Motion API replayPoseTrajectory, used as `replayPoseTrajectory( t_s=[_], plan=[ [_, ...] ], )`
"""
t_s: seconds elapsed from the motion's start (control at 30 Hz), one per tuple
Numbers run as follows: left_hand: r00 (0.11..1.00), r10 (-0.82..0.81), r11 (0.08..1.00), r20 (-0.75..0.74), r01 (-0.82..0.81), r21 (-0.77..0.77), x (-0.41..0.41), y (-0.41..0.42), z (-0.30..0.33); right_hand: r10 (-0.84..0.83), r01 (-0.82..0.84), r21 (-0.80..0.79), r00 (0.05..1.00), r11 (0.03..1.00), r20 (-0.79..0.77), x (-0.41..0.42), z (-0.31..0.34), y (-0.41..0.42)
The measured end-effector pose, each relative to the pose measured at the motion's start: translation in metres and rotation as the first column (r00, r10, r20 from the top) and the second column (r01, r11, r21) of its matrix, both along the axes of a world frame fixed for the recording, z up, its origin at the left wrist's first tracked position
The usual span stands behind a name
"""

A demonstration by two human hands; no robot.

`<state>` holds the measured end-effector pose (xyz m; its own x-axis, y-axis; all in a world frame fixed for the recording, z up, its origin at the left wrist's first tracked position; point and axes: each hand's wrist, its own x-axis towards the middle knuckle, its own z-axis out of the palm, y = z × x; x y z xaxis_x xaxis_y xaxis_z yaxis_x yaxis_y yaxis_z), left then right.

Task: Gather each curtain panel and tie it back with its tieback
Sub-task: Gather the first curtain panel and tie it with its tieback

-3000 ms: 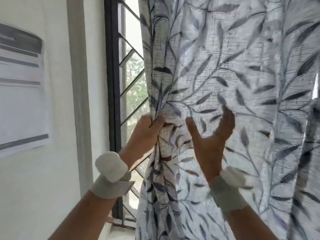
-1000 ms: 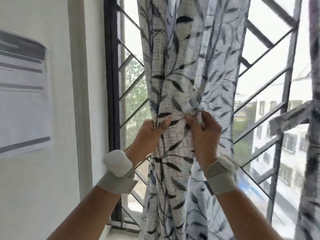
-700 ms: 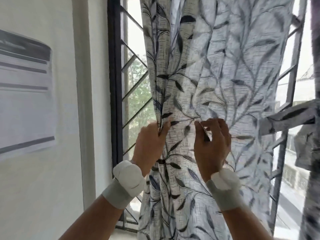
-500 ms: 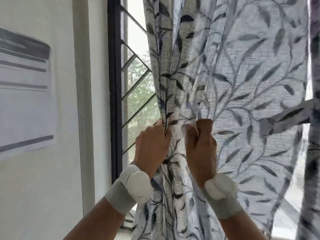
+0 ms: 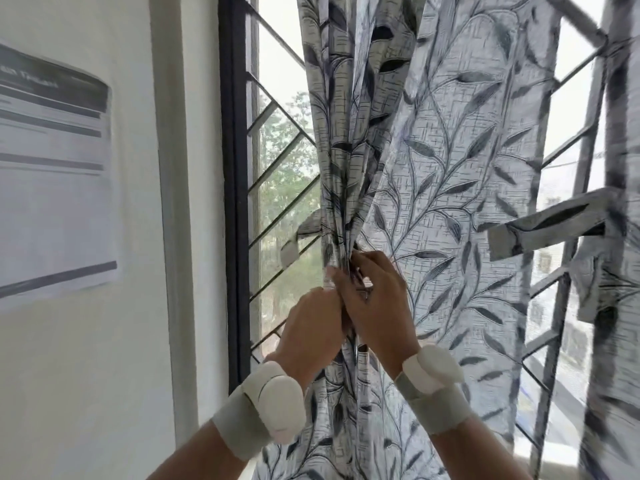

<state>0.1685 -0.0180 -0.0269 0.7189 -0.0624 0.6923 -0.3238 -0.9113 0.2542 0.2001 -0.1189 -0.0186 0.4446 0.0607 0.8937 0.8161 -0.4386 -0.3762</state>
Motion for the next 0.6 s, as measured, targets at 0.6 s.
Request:
replayPoseTrajectory(
  t_s=[0.6],
  plan=[
    [0.968, -0.235, 0.770, 0.083, 0.238, -0.592, 0.040, -0.005, 0.065, -0.118, 0.095, 0.279, 0.991, 0.956, 0.066, 0.032, 0.001, -0.044]
  ],
)
